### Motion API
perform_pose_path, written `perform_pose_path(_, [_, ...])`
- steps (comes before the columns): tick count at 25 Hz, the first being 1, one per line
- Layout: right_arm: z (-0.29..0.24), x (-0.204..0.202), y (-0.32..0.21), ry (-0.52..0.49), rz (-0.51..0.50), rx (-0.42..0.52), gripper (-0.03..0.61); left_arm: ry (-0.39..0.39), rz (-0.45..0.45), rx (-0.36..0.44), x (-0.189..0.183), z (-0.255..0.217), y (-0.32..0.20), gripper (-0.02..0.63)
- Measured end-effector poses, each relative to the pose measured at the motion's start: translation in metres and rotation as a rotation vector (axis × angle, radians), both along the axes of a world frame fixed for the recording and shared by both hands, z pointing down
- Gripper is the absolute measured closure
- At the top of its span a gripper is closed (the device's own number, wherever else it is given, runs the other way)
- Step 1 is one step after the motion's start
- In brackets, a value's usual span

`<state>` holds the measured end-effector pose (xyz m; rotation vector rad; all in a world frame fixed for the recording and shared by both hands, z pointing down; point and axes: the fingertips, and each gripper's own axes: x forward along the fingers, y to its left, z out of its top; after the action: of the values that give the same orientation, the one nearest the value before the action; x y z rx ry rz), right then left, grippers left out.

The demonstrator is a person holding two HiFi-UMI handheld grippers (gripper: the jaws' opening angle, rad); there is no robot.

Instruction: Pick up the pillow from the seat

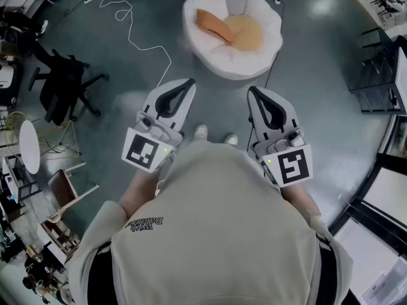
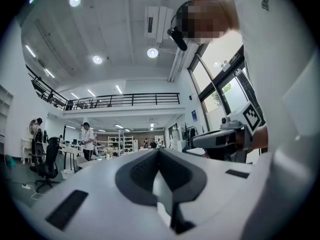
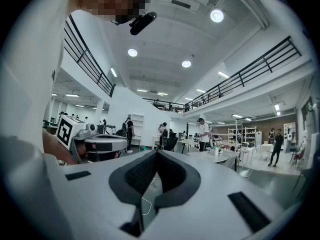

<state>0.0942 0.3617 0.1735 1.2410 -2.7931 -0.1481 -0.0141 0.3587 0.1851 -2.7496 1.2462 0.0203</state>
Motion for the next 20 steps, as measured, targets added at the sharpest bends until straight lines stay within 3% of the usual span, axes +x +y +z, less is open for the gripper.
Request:
perform_pose_path(7, [0.005, 0.001, 0.003, -0.020, -0.008, -0.026, 0.568, -0.003, -0.007, -0.008, -0.002, 0.001, 0.003, 0.604])
perform_pose_path(20, [0.010, 0.033, -0.003, -0.077, -0.007, -0.058, 0.568, -0.026, 0.003, -0.029, 0.029, 0.006, 0.002, 0.604])
